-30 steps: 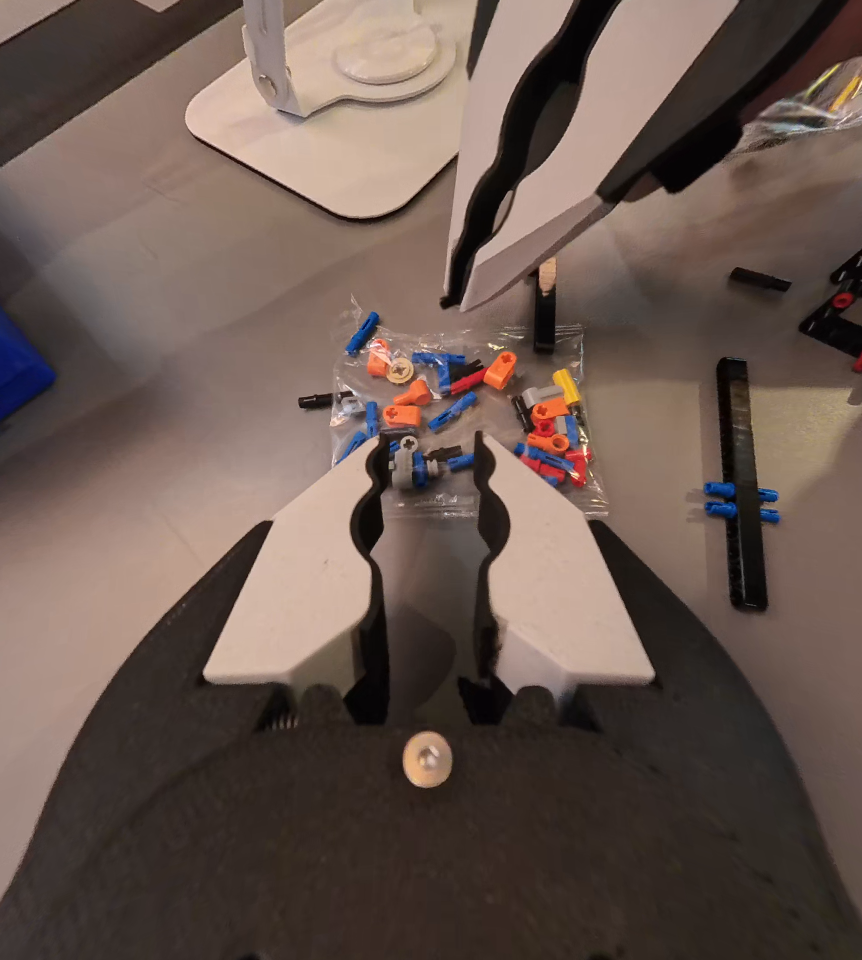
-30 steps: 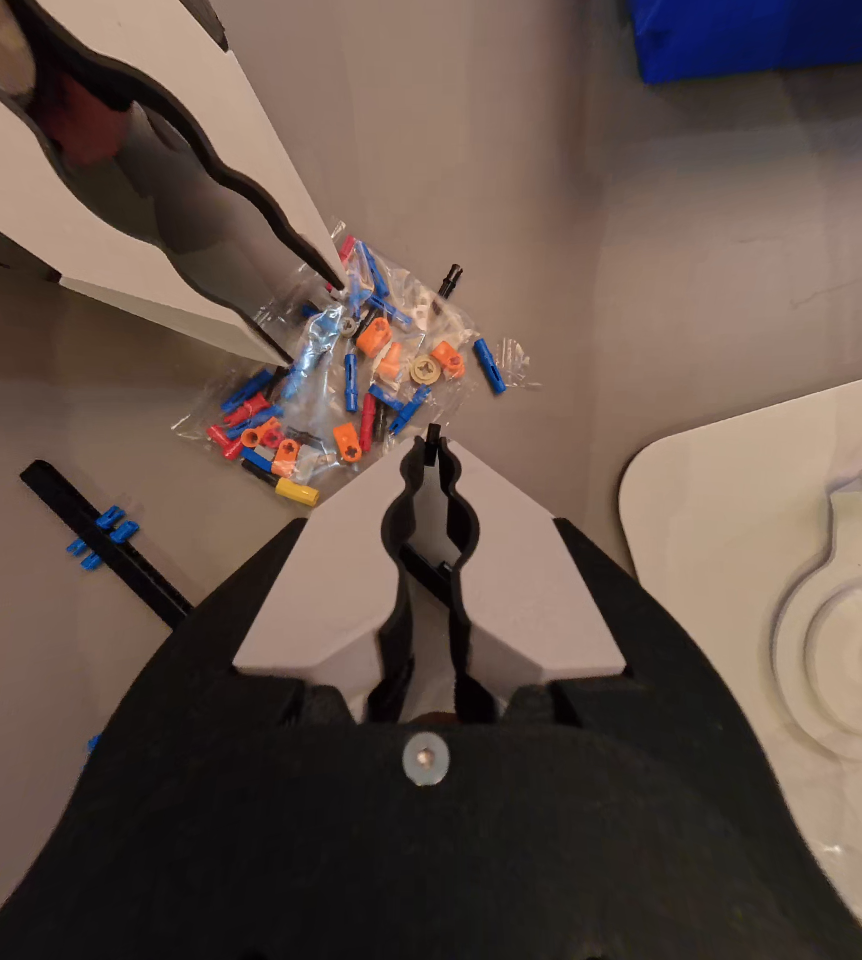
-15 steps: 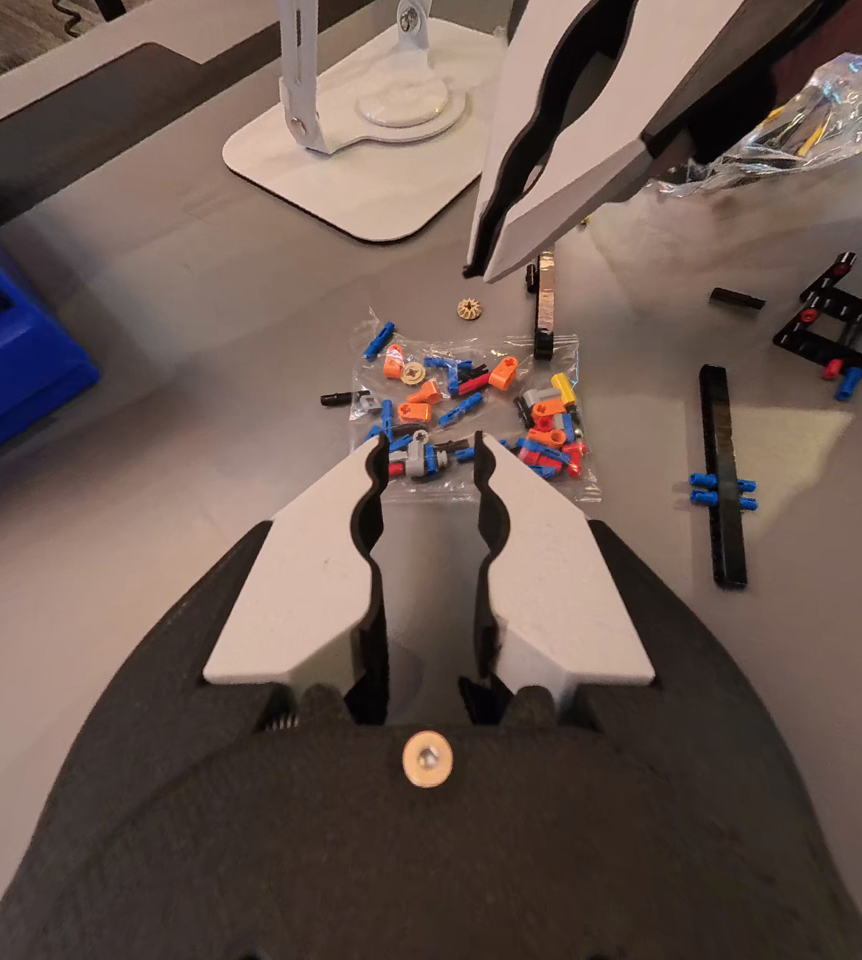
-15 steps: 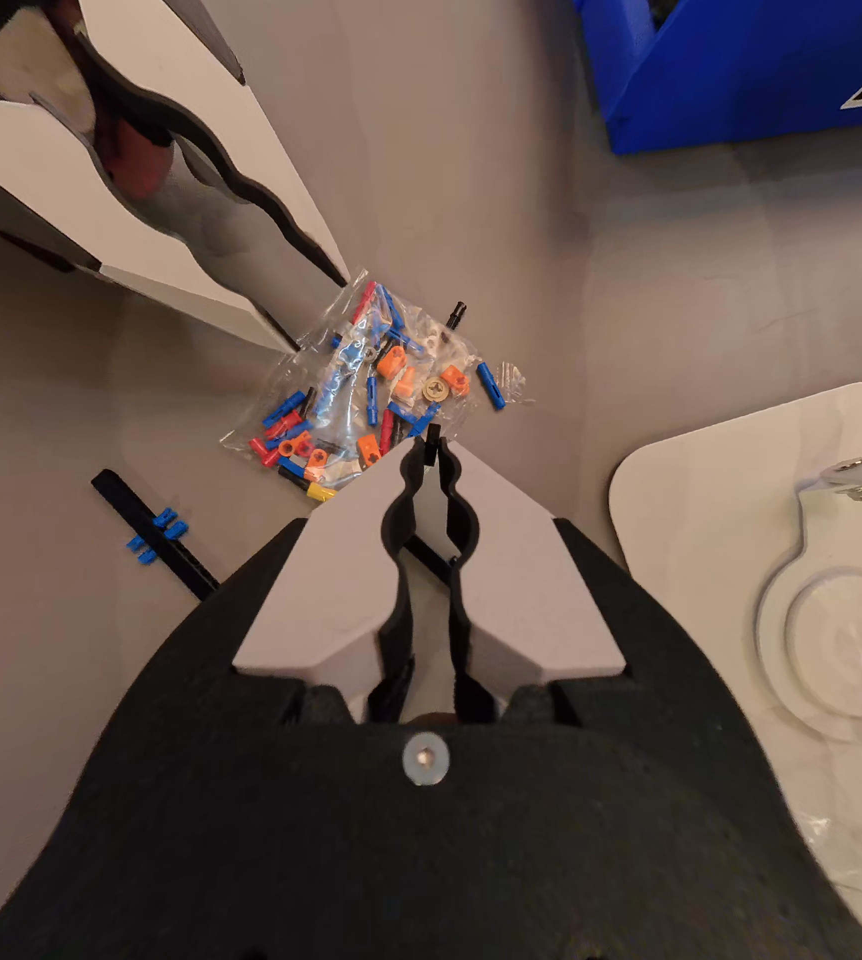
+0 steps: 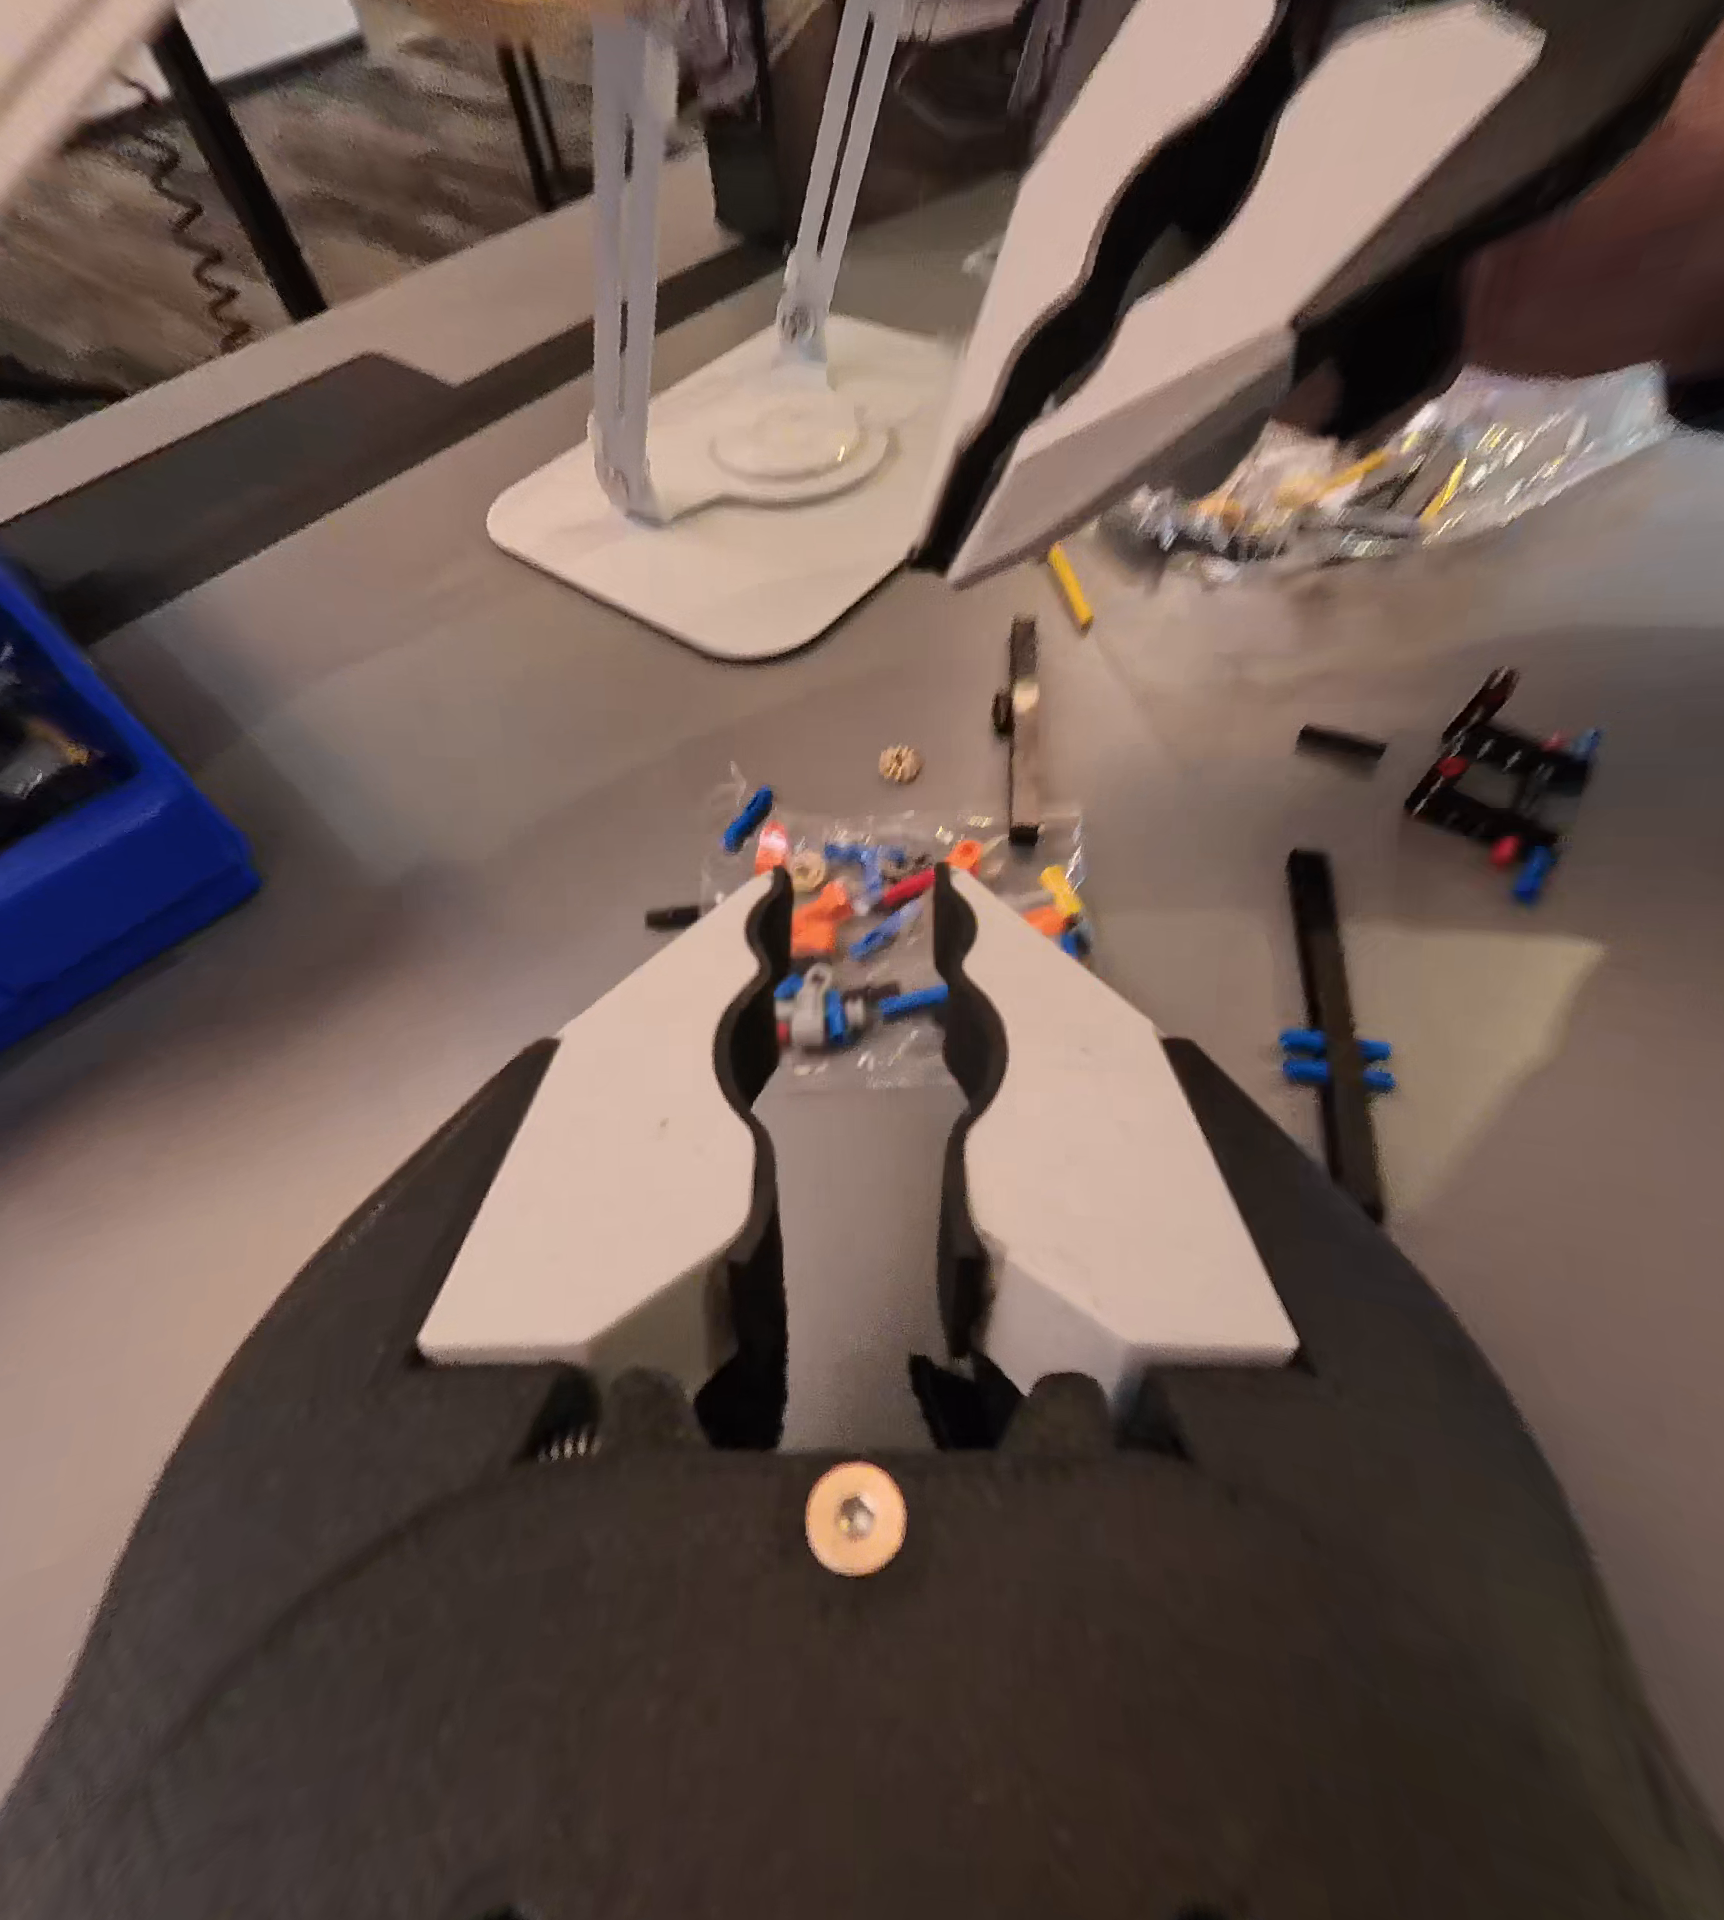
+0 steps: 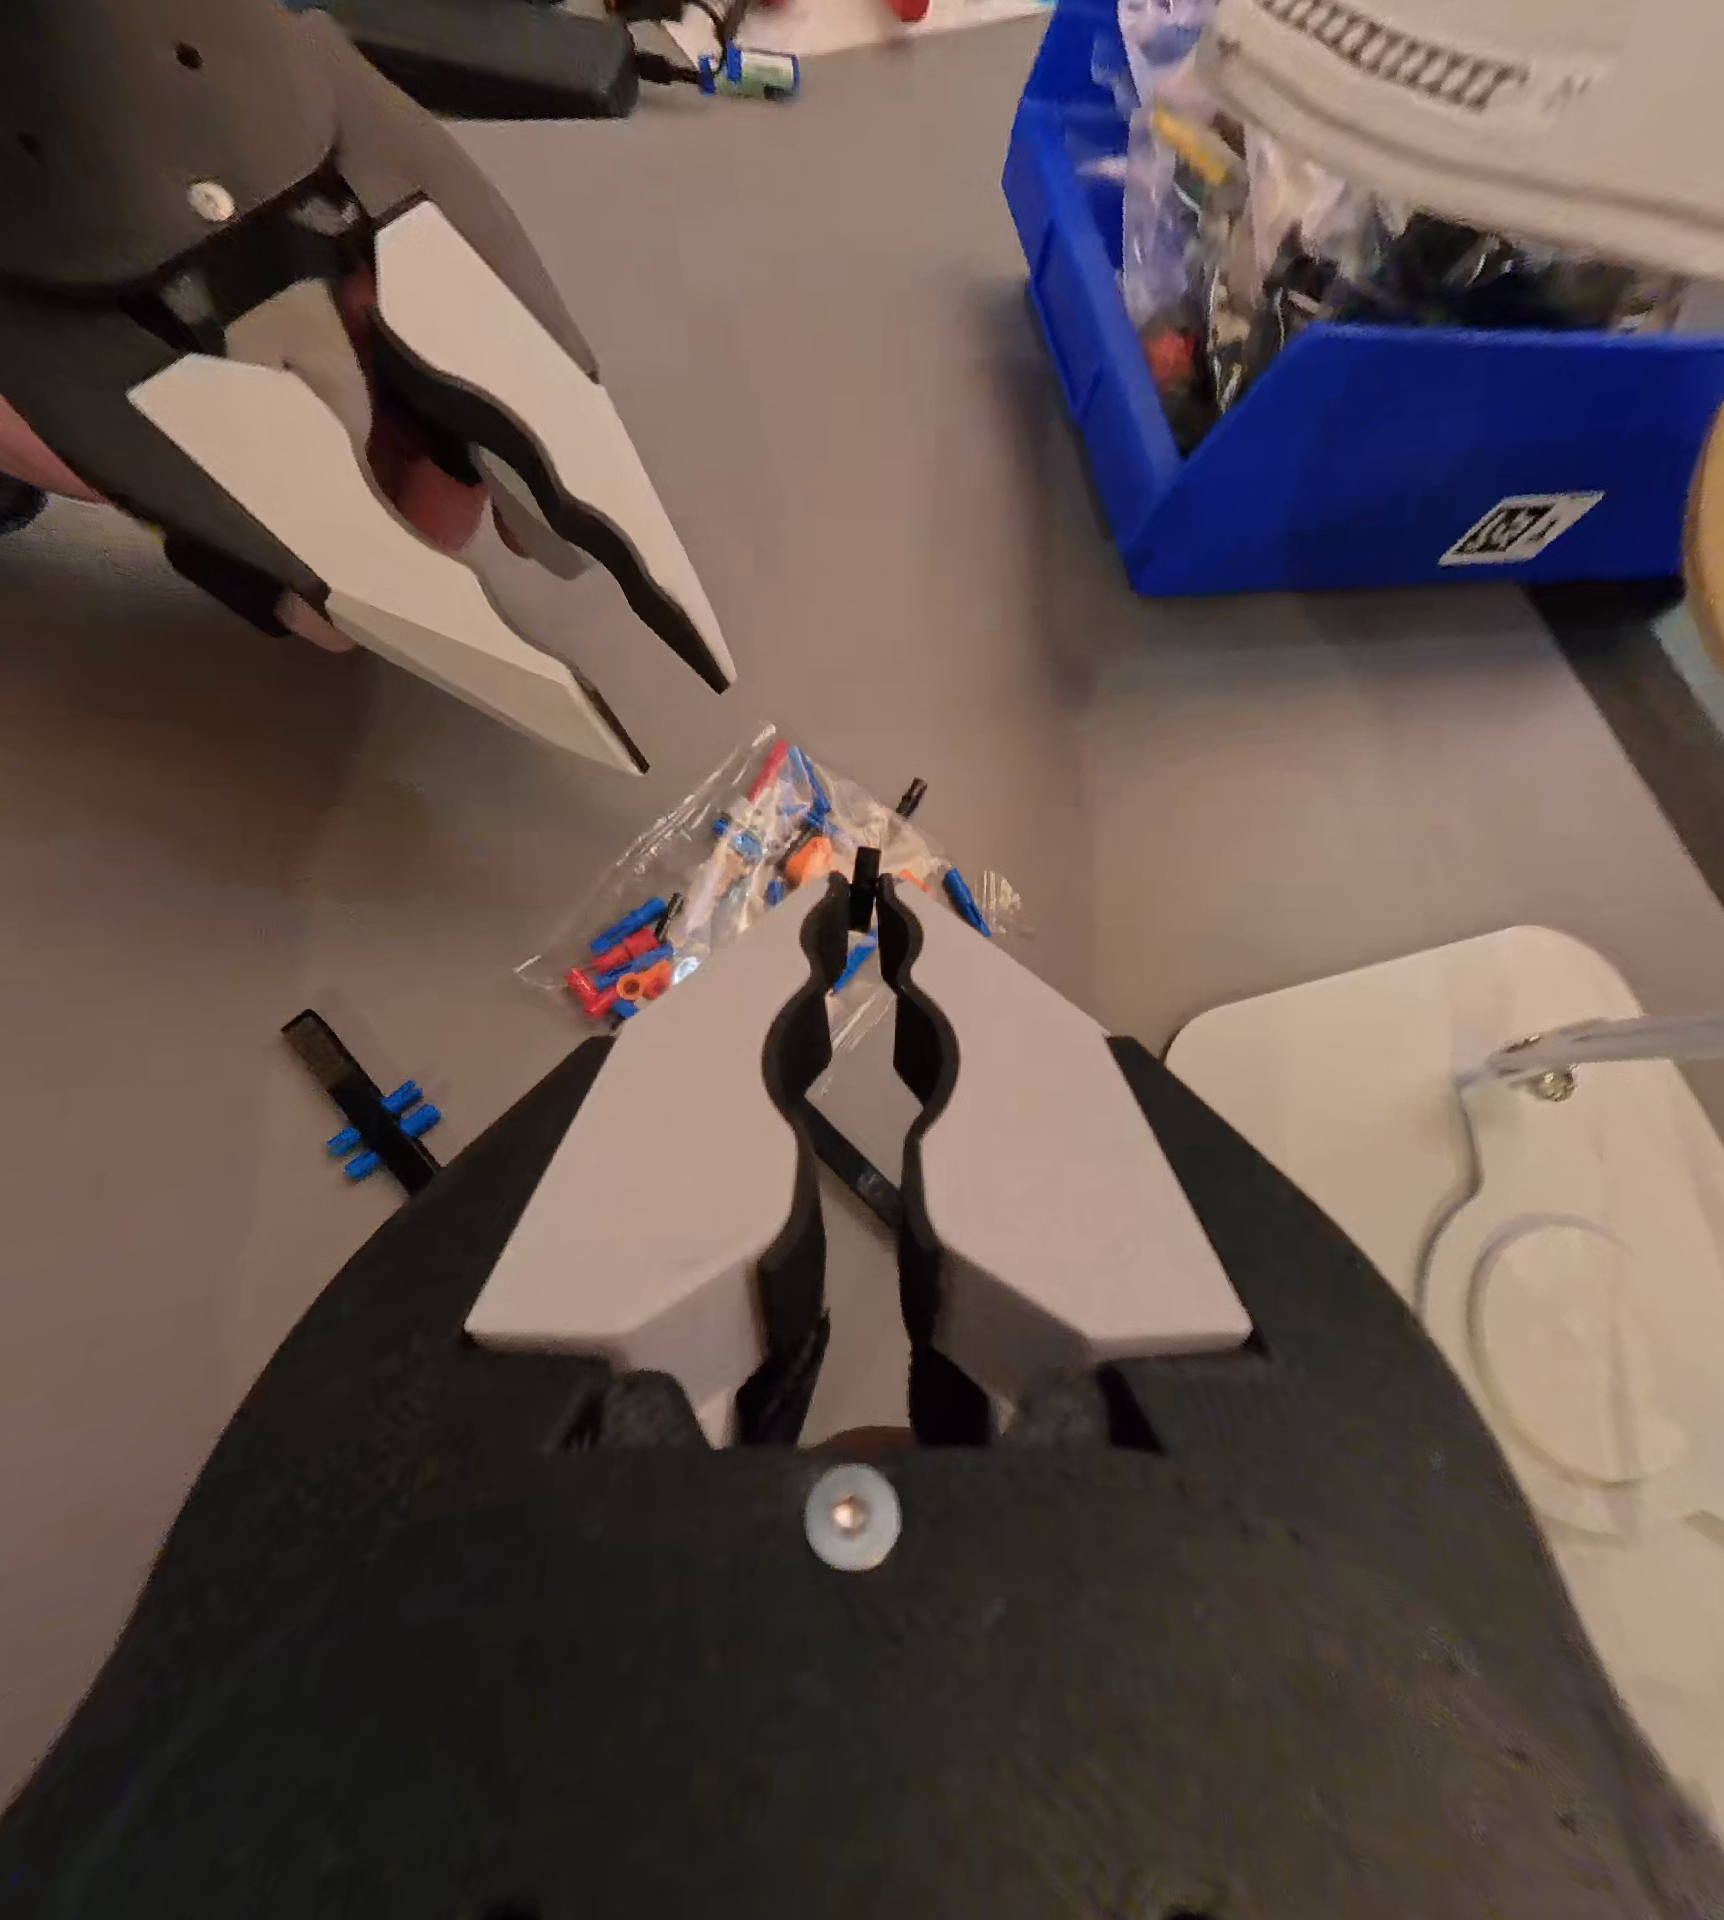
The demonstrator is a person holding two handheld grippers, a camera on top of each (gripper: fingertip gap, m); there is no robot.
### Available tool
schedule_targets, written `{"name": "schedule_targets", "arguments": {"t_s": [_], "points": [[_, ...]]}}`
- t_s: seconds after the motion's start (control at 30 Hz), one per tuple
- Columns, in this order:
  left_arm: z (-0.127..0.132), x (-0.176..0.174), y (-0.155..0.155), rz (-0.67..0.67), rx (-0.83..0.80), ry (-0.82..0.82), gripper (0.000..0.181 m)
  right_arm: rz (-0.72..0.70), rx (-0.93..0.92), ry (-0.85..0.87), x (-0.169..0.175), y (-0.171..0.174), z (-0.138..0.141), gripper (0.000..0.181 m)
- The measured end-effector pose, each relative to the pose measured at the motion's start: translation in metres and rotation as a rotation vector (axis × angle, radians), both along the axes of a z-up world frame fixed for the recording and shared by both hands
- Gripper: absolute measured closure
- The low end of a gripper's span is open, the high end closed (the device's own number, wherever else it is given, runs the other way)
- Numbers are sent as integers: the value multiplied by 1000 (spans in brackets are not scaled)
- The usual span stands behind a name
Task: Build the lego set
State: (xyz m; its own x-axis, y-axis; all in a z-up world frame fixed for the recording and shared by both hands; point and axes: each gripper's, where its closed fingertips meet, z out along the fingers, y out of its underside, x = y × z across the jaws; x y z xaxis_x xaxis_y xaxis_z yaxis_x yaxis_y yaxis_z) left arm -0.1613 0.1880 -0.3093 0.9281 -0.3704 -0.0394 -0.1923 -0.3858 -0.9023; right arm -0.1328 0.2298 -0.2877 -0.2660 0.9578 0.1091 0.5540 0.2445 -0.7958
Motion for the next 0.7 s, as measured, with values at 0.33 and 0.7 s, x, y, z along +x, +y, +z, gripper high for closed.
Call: {"name": "schedule_targets", "arguments": {"t_s": [0.33, 0.7], "points": [[59, 27, 10, -118, 58, -408, 162, 137, 355, 131, 4, -29, 30, 179], [61, 45, 6, -206, 0, -553, 179, 192, 665, 121, 8, -41, 34, 179]]}}
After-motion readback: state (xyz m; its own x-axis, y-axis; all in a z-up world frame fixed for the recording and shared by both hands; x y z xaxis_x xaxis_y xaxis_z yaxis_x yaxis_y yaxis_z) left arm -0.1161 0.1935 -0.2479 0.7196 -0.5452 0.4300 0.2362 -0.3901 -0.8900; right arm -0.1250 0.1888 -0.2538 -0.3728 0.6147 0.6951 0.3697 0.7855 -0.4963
